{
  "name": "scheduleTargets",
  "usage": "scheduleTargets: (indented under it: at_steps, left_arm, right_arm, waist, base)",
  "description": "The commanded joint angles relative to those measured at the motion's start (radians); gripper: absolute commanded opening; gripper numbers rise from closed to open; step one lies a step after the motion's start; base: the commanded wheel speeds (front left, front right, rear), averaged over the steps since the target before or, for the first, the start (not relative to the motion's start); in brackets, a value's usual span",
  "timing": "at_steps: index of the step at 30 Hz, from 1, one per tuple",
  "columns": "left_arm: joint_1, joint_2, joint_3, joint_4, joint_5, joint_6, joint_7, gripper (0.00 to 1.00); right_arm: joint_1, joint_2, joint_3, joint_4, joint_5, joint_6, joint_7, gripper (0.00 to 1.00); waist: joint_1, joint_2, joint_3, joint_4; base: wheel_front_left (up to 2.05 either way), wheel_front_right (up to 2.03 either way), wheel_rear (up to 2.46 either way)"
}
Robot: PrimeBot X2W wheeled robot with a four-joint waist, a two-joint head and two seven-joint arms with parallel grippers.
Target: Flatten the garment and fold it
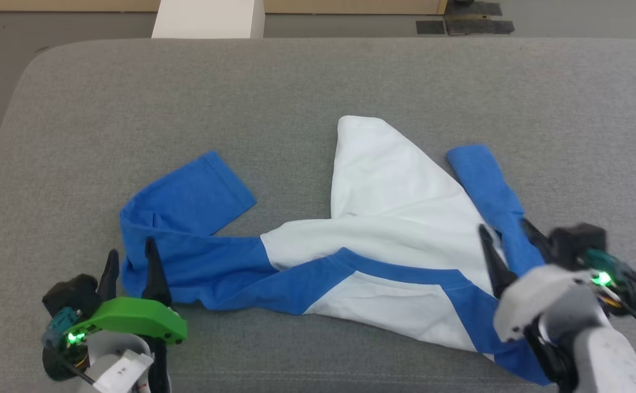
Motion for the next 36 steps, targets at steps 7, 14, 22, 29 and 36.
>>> scheduleTargets:
  at_steps: [7,14,22,29,36]
  left_arm:
    - [-0.028,-0.047,0.009,-0.152,0.131,-0.06,-0.04,1.0]
    - [-0.058,-0.088,0.026,-0.218,0.201,-0.109,-0.041,1.0]
    - [-0.081,-0.101,0.024,-0.218,0.212,-0.125,-0.041,1.0]
    - [-0.097,-0.102,0.003,-0.218,0.181,-0.11,-0.041,1.0]
    - [-0.125,-0.102,-0.021,-0.217,0.169,-0.104,-0.041,1.0]
  right_arm:
    - [-0.222,-0.058,0.122,0.172,-0.011,-0.002,0.173,1.0]
    - [-0.395,-0.095,0.196,0.355,0.012,-0.002,0.365,1.0]
    - [-0.492,-0.133,0.234,0.482,0.028,-0.002,0.535,0.3]
    - [-0.651,-0.137,0.218,0.492,-0.028,-0.002,0.372,0.0]
    - [-0.877,-0.085,0.173,0.537,-0.134,-0.002,0.135,0.0]
  waist:
    - [0.0,0.0,0.074,0.053]
    - [0.0,0.0,0.141,0.105]
    - [0.0,0.0,0.186,0.148]
    - [0.0,0.0,0.211,0.165]
    - [0.0,0.0,0.23,0.188]
  base:
    - [0.0,0.0,0.0]
    - [0.0,0.0,0.0]
    - [0.0,0.0,0.0]
    - [0.0,0.0,0.0]
    - [0.0,0.0,0.0]
